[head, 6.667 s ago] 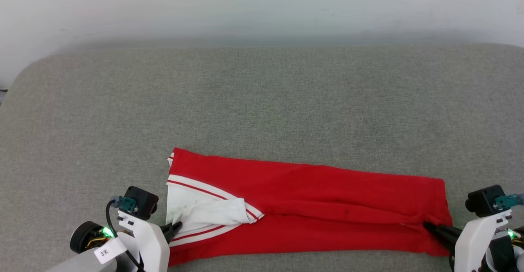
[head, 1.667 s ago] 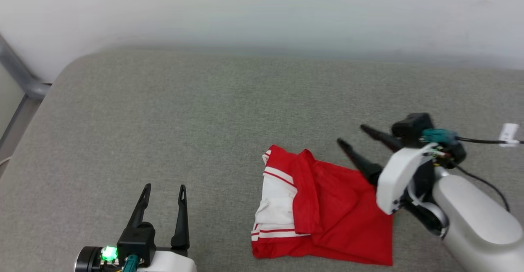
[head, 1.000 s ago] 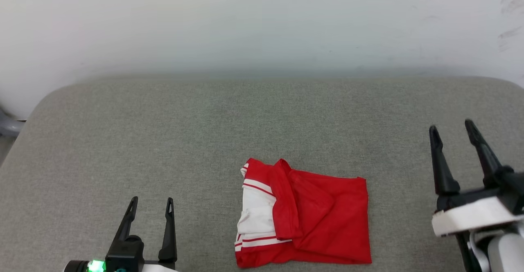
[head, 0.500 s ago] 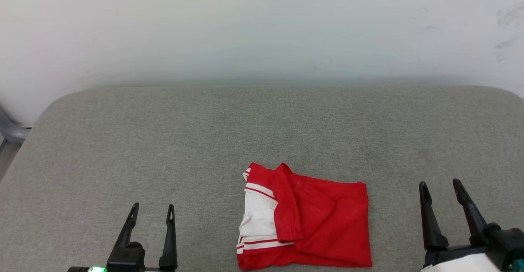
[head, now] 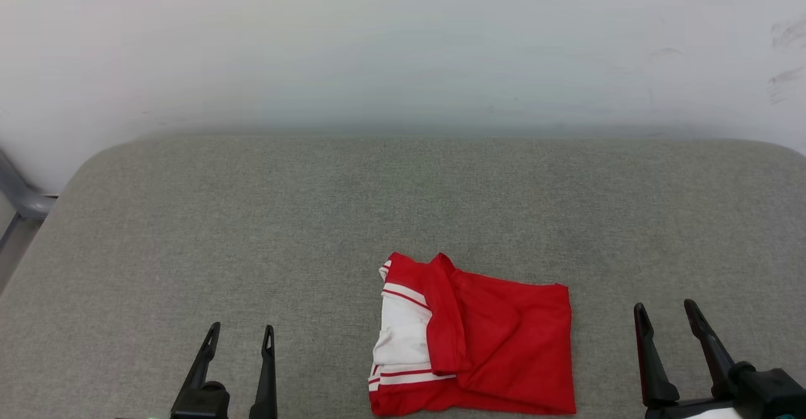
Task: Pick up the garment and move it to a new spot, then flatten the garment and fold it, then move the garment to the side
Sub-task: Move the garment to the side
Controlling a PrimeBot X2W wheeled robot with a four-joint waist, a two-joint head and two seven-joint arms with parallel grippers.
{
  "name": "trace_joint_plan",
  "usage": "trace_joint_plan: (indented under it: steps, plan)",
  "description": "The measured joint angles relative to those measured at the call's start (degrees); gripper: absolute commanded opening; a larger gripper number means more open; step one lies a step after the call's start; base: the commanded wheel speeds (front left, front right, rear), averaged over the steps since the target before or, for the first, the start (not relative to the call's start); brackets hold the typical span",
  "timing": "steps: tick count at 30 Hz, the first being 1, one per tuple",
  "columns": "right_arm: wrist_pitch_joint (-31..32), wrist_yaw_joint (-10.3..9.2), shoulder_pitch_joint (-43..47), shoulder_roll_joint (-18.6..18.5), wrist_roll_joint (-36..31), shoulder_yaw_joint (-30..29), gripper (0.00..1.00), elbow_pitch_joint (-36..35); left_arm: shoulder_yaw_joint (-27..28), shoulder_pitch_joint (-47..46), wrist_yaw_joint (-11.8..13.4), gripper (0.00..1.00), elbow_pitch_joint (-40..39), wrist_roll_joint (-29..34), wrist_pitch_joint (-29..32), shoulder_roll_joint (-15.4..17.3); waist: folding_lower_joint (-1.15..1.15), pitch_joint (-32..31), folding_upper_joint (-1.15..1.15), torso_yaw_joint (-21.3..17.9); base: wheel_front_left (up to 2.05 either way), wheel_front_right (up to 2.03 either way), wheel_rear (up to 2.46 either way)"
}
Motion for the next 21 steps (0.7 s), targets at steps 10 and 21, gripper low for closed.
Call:
trace_joint_plan:
  steps: [10, 21]
  plan:
    - [0.0, 0.0, -4.1, -1.0, -2.2, -2.9, 1.0, -1.9, -0.7, -0.1, 0.2, 1.0, 0.2, 0.1, 0.0, 0.0, 0.0, 0.4, 0.0, 0.2, 0.0, 0.0, 0.0]
    - [10.7, 0.0, -18.3, -14.5, 8.7, 3.4, 1.0, 2.4, -1.6, -1.3, 0.0, 1.0, 0.9, 0.1, 0.0, -0.1, 0.0, 1.0, 0.0, 0.9, 0.0, 0.0, 0.0]
